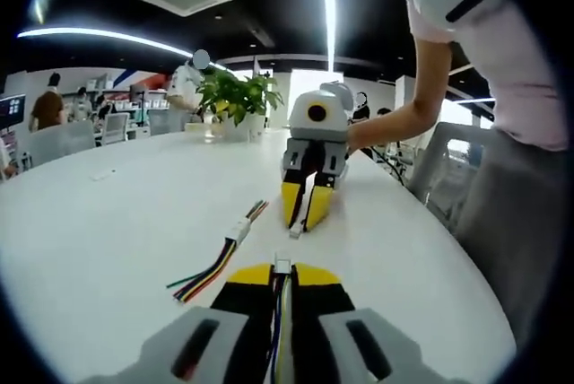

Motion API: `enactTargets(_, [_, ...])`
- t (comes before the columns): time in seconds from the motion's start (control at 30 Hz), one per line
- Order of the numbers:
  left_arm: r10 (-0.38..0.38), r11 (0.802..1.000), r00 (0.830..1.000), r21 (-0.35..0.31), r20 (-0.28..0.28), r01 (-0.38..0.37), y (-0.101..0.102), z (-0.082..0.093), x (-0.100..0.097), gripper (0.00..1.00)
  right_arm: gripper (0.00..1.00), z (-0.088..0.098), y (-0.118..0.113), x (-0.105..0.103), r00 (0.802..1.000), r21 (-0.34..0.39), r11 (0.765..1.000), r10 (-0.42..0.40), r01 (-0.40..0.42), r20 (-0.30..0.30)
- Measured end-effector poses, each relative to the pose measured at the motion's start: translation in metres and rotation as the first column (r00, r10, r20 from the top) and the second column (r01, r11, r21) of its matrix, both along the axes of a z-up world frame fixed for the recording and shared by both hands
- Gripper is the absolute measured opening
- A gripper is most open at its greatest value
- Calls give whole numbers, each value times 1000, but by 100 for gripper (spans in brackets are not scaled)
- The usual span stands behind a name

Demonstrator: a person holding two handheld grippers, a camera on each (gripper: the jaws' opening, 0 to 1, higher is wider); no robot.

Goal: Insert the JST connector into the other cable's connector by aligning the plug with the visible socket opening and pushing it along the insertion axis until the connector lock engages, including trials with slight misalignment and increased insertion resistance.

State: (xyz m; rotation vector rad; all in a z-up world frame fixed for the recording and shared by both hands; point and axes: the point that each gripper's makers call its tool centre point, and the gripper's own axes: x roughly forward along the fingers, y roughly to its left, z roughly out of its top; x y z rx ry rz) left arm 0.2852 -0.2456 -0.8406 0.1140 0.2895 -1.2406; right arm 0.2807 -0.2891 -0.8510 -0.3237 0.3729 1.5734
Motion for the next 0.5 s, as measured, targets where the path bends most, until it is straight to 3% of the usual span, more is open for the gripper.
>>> enactTargets(0.5, [-66, 997, 997, 32, 37, 65, -9, 13, 1, 0, 4, 13, 2, 4, 1000, 34, 999, -15, 16, -11])
